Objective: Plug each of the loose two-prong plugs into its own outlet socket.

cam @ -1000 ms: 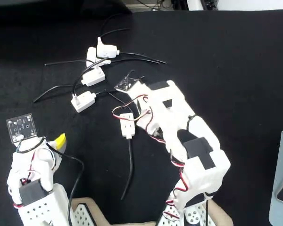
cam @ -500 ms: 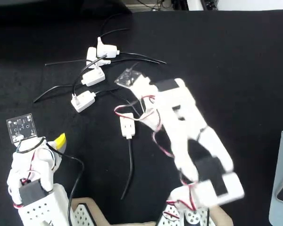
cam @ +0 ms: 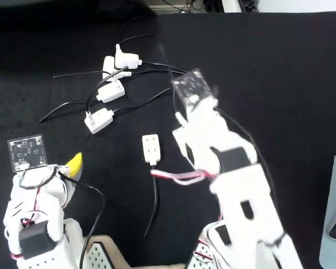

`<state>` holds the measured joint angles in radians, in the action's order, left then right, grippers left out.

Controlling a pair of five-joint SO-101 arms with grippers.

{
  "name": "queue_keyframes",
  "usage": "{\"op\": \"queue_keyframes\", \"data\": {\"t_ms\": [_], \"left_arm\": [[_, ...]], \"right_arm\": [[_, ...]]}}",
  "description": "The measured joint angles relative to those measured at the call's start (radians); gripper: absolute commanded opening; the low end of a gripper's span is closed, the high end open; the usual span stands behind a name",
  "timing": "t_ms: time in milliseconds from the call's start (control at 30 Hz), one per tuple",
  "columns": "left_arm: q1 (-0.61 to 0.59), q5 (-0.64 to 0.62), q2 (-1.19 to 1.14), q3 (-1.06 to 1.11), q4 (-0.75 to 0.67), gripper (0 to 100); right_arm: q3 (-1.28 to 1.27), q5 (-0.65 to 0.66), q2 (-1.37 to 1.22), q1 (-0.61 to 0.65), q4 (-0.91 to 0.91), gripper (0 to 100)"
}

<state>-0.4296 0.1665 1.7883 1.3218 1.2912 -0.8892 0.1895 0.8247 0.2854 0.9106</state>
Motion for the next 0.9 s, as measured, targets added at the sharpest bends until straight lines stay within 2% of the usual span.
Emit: {"op": "queue_keyframes", "data": {"t_ms": [233, 400, 500, 667, 900], "left_arm": [[0.115, 0.000, -0.282, -0.222, 0.048, 39], [0.241, -0.002, -0.592, -0.373, 0.081, 40], [0.321, -0.046, -0.769, -0.434, 0.077, 40], [0.459, -0.129, -1.020, -0.514, -0.002, 40], [0.615, -0.275, -1.293, -0.614, -0.178, 40]], "right_arm": [[-0.222, -0.196, 0.287, -0.054, -0.166, 1.1], [-0.354, -0.281, 0.391, -0.109, -0.290, 1.1], [-0.425, -0.298, 0.425, -0.130, -0.370, 1.1], [-0.480, -0.308, 0.459, -0.186, -0.459, 1.1], [-0.509, -0.327, 0.499, -0.195, -0.470, 1.2]]}}
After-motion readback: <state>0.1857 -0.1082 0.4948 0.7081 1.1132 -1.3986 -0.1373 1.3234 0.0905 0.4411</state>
